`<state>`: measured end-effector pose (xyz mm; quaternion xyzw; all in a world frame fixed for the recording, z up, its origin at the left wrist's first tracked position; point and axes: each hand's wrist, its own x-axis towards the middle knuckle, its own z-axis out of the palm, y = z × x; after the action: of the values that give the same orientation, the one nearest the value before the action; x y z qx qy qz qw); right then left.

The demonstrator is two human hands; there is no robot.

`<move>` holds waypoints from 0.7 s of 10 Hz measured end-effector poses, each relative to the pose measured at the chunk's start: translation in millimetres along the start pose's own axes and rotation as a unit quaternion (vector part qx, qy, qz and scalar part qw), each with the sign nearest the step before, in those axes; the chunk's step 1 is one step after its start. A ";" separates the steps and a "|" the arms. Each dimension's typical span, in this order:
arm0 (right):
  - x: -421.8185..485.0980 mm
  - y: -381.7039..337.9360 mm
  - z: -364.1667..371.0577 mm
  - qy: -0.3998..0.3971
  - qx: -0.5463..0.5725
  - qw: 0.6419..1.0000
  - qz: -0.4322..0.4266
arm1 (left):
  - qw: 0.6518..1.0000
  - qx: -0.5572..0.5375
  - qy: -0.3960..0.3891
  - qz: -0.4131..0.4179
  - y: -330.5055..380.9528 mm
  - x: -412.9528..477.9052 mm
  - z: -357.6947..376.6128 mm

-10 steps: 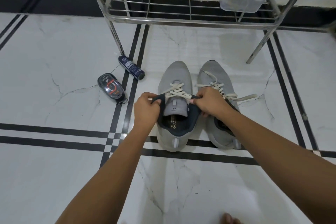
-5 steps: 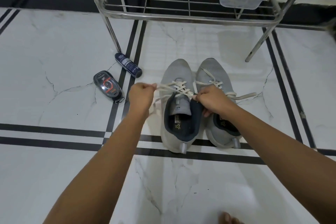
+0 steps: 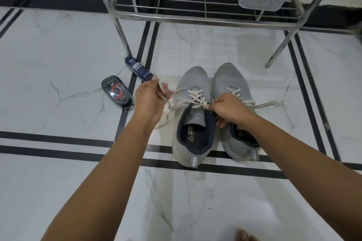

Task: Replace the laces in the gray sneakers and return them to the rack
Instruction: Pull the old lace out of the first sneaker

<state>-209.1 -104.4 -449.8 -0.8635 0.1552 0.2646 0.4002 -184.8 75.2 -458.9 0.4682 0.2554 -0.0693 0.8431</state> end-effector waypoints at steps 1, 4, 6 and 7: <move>-0.4 -6.9 3.6 -0.001 -0.002 1.000 -0.018 | 0.856 0.484 -0.129 0.132 -1.7 -10.0 8.4; -4.1 -5.3 2.2 -0.015 -0.031 0.999 -0.002 | 0.973 0.168 0.140 0.074 -5.1 5.3 -21.4; -2.9 -9.5 5.2 0.026 -0.135 0.988 -0.065 | 0.784 0.570 0.129 0.210 -9.9 0.1 -25.4; 1.5 -19.3 8.1 0.068 -0.226 0.957 -0.171 | 0.746 0.622 -0.012 0.237 -26.6 -16.0 -10.1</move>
<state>-201.3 -86.1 -443.3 -0.9610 -0.0320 0.1610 0.2225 -211.7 66.9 -475.4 0.9333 0.0264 -0.0161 0.3577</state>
